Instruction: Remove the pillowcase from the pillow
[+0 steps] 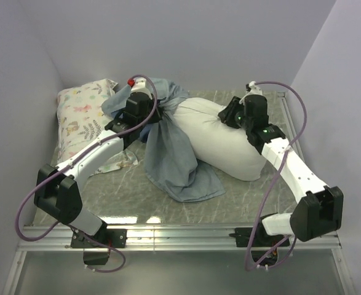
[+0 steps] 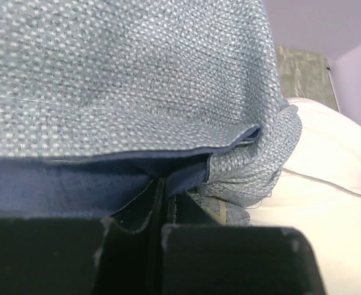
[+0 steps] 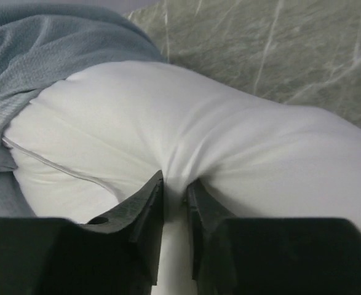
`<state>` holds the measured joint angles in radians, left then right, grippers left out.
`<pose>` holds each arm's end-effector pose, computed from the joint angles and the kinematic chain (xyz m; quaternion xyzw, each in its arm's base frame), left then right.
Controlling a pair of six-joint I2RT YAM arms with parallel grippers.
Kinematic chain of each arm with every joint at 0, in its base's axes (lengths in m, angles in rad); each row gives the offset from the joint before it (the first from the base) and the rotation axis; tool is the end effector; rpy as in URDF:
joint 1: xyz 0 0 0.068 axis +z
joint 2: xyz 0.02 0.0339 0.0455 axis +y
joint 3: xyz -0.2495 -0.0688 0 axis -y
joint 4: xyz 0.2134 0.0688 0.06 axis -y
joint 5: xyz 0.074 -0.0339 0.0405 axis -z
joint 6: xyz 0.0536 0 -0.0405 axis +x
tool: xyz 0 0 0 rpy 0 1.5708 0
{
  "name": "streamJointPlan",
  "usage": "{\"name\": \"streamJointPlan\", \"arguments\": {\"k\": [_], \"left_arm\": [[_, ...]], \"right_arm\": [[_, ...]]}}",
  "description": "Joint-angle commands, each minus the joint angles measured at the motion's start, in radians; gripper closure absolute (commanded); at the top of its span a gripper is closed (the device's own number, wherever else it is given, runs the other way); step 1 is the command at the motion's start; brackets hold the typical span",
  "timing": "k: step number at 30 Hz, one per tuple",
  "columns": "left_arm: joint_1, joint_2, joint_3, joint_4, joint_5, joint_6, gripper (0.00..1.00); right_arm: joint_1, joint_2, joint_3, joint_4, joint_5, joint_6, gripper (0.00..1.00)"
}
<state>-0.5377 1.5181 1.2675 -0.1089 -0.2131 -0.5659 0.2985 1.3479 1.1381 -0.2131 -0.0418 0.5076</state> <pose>0.3037 -0.1679 0.3234 -0.0721 0.8165 -0.2223 0.5279 0.2883 0.0911 0.3187 0.0763 0.8362 0.2291 0.4925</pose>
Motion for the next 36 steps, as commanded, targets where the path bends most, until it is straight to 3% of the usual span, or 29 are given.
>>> {"name": "streamJointPlan", "arguments": {"k": [1, 3, 8, 13, 19, 28, 30, 31, 32, 36], "left_arm": [[0.085, -0.018, -0.017, -0.008, -0.122, 0.044, 0.99], [0.078, -0.009, -0.019, 0.000, -0.103, 0.044, 0.99], [0.056, 0.017, -0.013, 0.008, -0.080, 0.060, 1.00], [0.025, 0.048, 0.027, -0.003, -0.075, 0.070, 0.99], [0.008, 0.088, 0.078, -0.026, -0.065, 0.083, 0.99], [-0.010, 0.083, 0.115, -0.049, -0.066, 0.097, 1.00], [-0.010, 0.076, 0.136, -0.067, -0.098, 0.112, 1.00], [-0.005, 0.074, 0.148, -0.077, -0.117, 0.118, 1.00], [0.001, 0.079, 0.162, -0.092, -0.132, 0.129, 0.99], [0.062, 0.077, 0.225, -0.127, -0.114, 0.124, 0.99]], "right_arm": [[-0.067, -0.085, -0.043, -0.079, 0.060, -0.093, 0.61], [-0.032, -0.105, -0.038, -0.074, 0.055, -0.121, 0.44], [0.080, -0.154, 0.018, -0.121, 0.138, -0.211, 0.21], [0.302, -0.097, 0.103, -0.196, 0.308, -0.280, 0.13], [0.473, 0.055, 0.146, -0.238, 0.574, -0.291, 0.09], [0.508, 0.236, 0.176, -0.252, 0.647, -0.311, 0.07], [0.461, 0.275, 0.204, -0.305, 0.657, -0.282, 0.27], [0.443, 0.283, 0.222, -0.348, 0.652, -0.258, 0.51], [0.427, 0.271, 0.224, -0.359, 0.672, -0.242, 1.00], [0.329, 0.092, 0.233, -0.393, 0.668, -0.216, 1.00]]}}
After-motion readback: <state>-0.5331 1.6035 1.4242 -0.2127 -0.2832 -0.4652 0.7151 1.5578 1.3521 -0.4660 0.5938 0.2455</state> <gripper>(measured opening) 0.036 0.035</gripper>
